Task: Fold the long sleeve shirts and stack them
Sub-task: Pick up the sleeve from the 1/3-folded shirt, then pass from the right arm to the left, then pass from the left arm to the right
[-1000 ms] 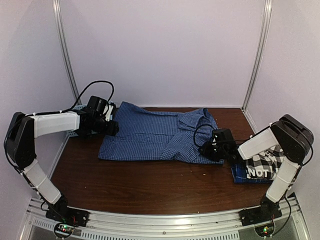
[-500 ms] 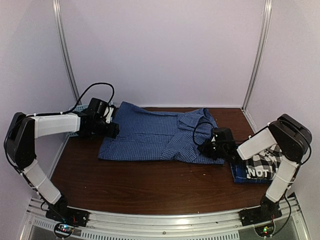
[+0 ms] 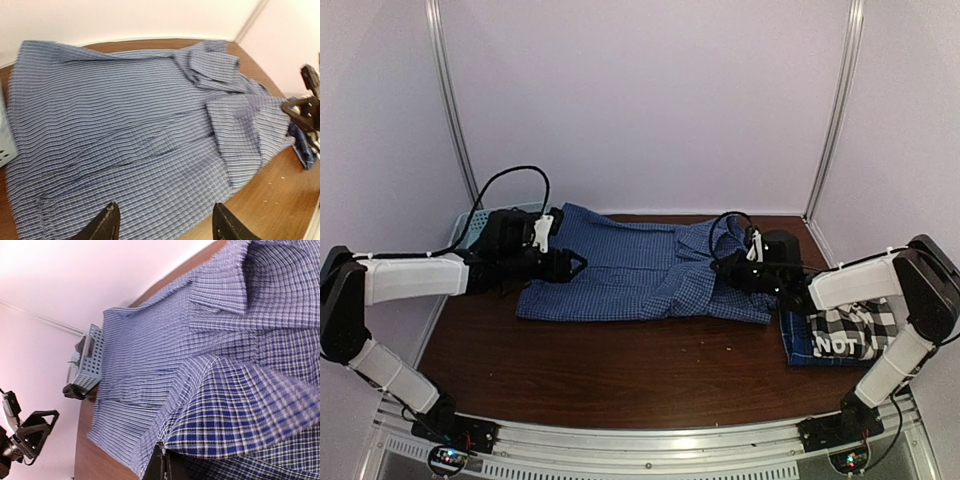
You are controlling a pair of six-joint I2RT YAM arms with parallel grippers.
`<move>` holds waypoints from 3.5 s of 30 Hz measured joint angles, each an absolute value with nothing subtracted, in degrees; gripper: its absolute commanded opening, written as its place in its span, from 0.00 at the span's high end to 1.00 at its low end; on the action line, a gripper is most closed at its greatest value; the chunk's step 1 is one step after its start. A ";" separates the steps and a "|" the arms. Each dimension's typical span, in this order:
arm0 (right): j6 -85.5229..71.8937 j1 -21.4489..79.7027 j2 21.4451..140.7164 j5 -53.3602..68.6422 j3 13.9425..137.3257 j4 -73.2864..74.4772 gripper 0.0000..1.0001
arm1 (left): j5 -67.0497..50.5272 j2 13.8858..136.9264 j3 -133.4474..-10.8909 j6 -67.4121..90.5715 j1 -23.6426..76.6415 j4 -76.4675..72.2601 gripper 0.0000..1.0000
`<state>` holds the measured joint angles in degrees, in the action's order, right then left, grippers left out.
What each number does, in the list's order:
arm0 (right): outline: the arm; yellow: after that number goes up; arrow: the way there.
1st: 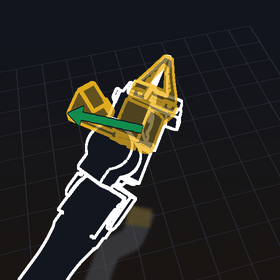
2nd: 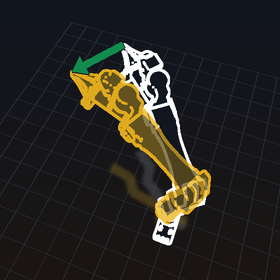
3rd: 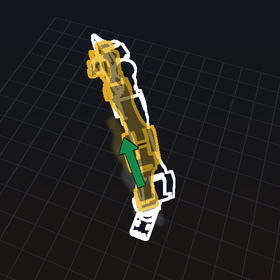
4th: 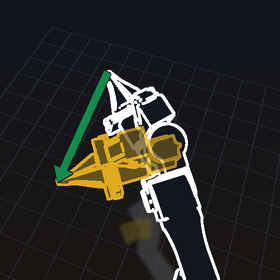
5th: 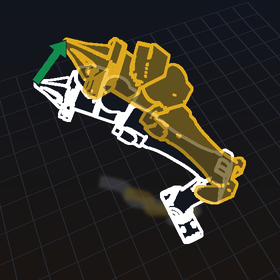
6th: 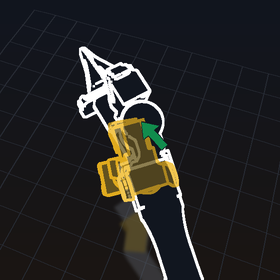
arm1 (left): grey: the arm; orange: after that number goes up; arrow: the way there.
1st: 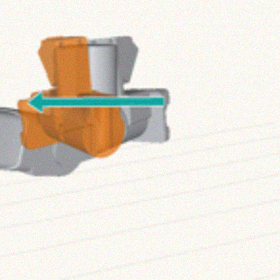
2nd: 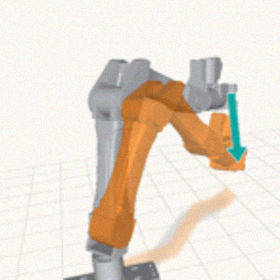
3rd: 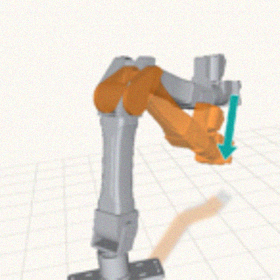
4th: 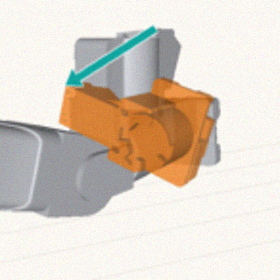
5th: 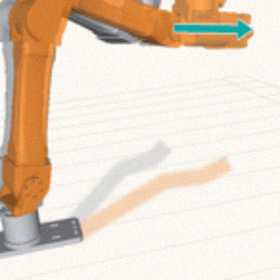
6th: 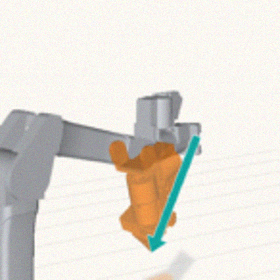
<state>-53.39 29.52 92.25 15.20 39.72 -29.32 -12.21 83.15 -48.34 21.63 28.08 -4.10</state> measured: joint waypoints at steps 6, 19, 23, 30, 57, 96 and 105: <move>-54.57 29.47 86.24 18.70 41.12 -28.34 1.00 | -20.32 84.90 -47.35 22.68 34.85 -12.58 0.38; -55.48 28.91 79.96 20.99 41.39 -21.67 1.00 | -19.73 99.57 -47.35 21.87 40.05 -15.00 0.40; -56.03 28.75 79.92 21.91 41.41 -21.28 1.00 | -18.39 99.70 -47.24 20.86 41.50 -15.11 0.39; -58.92 28.45 79.92 25.15 41.45 -22.81 1.00 | -17.15 99.70 -47.03 18.41 43.20 -15.55 0.39; -61.49 28.08 79.92 27.40 41.19 -25.61 1.00 | -17.26 114.06 -60.12 13.67 50.63 -18.48 0.76; -45.21 20.47 87.44 19.03 41.28 -18.61 0.76 | -33.78 120.01 -99.48 14.04 41.80 19.55 1.00; -41.19 21.43 82.85 25.36 35.86 -20.62 0.45 | -40.10 120.01 -99.90 13.39 41.56 22.59 1.00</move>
